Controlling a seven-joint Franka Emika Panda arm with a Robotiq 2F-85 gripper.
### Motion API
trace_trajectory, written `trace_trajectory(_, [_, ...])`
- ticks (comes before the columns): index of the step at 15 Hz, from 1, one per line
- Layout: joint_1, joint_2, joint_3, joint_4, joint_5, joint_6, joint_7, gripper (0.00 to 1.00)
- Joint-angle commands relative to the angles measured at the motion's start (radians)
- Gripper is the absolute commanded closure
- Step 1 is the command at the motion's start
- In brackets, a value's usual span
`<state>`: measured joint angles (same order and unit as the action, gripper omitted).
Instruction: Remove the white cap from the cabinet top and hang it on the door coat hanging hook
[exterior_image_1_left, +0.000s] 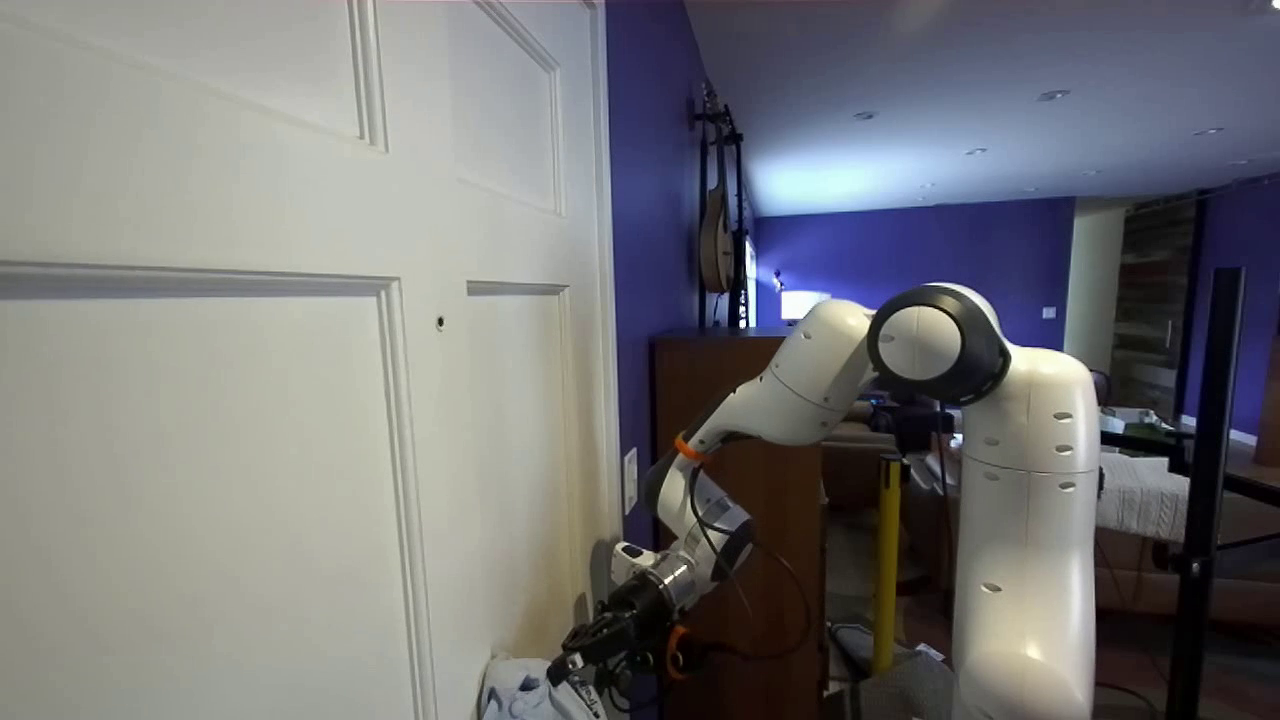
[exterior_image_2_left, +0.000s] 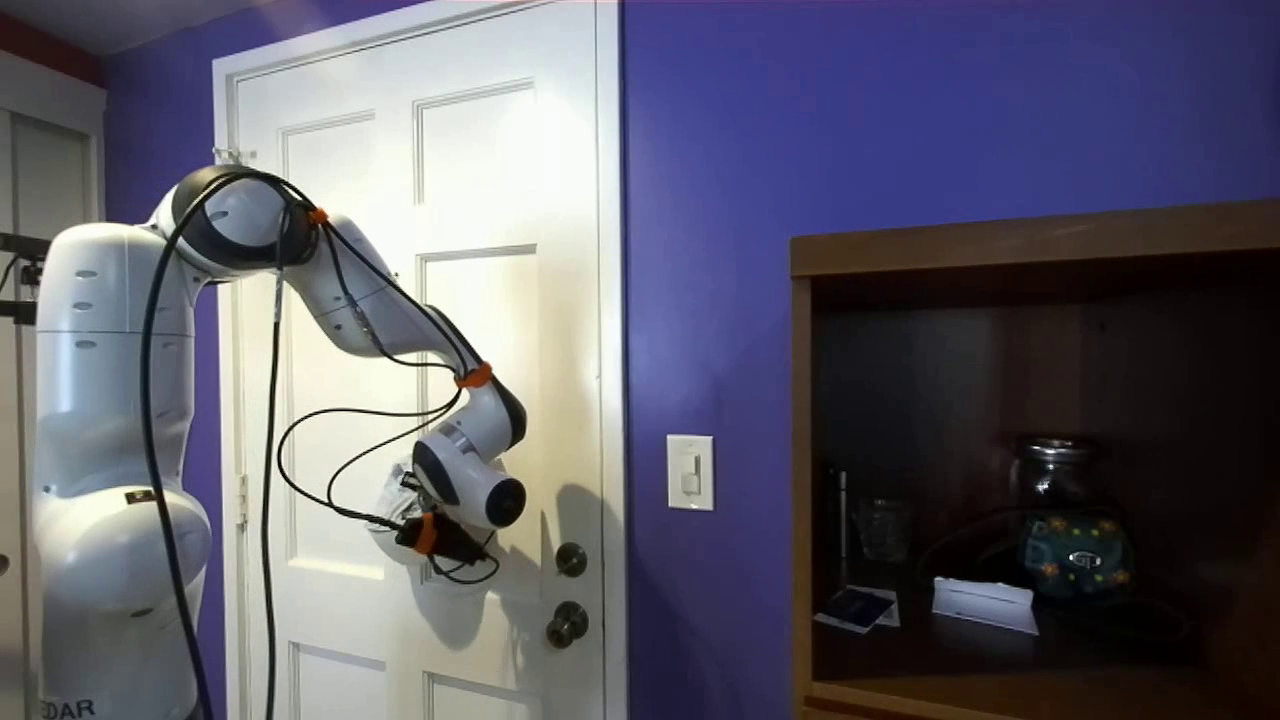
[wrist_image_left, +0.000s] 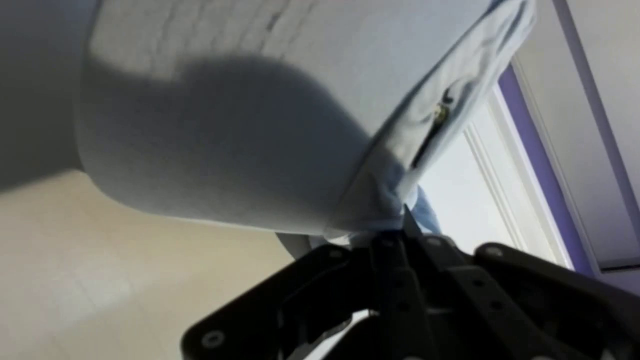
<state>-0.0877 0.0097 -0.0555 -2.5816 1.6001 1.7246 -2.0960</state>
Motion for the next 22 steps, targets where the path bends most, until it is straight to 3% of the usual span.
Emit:
trace_trajectory(1, [0.023, 0.025, 0.008, 0.011, 0.076, 0.104, 0.006, 0.99])
trace_trajectory(10, [0.047, 0.029, 0.019, -0.003, 0.129, 0.233, 0.042, 0.99])
trace_trajectory(22, [0.057, -0.272, 0.047, -0.026, -0.199, 0.069, 0.252, 0.99])
